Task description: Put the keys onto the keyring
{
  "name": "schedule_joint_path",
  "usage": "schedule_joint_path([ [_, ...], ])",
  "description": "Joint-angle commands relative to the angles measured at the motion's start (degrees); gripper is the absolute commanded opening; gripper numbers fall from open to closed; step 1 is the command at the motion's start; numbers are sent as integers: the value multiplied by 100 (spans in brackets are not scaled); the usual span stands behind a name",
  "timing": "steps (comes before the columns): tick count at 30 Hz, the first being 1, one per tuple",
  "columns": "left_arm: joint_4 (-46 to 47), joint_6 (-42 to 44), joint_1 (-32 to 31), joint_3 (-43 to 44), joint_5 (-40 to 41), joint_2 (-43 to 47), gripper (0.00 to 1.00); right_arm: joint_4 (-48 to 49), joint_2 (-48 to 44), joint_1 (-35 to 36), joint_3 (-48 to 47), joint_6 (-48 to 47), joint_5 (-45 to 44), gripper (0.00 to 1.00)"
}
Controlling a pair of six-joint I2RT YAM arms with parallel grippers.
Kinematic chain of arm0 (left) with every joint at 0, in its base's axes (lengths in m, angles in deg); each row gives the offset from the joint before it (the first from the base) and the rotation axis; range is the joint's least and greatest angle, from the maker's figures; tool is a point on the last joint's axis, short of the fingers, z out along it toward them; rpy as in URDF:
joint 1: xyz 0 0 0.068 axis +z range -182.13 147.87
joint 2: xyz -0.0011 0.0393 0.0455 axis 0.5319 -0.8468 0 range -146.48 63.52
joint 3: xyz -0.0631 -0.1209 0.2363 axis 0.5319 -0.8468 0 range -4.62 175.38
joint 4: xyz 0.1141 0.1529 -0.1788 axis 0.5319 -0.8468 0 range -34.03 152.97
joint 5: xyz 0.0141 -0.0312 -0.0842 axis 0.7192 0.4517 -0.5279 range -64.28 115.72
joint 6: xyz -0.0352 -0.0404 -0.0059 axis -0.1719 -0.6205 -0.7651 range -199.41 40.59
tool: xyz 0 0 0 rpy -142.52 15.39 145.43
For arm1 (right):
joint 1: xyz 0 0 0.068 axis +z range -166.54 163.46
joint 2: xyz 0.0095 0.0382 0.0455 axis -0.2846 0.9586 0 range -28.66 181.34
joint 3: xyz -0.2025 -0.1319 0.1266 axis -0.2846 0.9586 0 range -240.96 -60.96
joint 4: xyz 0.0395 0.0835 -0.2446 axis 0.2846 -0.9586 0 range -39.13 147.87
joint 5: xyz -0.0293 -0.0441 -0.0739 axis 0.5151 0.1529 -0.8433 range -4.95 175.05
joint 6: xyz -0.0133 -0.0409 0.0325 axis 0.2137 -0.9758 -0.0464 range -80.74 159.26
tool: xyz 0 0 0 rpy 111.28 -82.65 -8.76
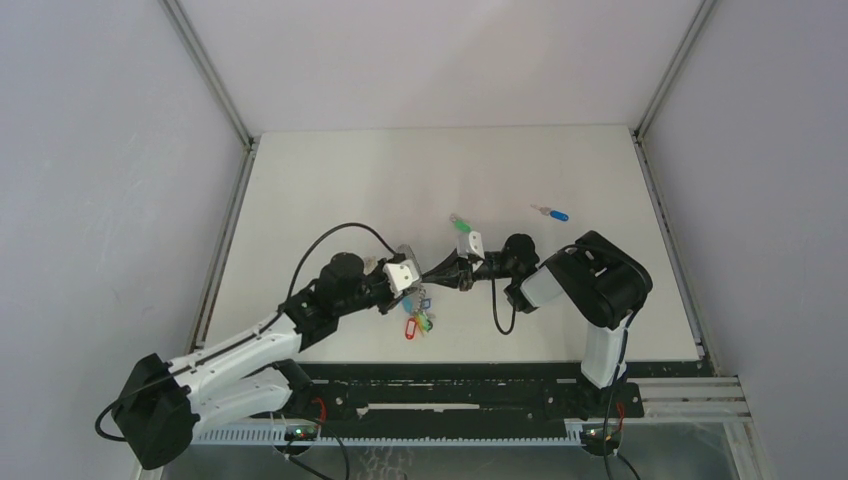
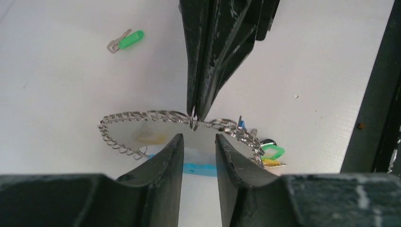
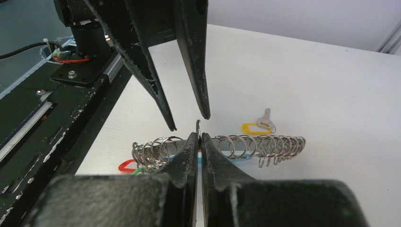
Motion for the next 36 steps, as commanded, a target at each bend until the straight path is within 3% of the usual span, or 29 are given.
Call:
schedule_joint_path([
  [1,1861,-208,14,-785,14,390,37,212,-208,-27,33,120,8,0],
  [9,3109,-444,616,-1358,-1042,261,40,204,-242,-29,80,99,2,0],
  [17,3450,-577,923,-1377,-1953,-106,39,203,-263,-37,89,81,5,0],
  [36,3505,-592,1220,-1402,-2477,-481,29,179,-434,-30,115,98,80,0],
])
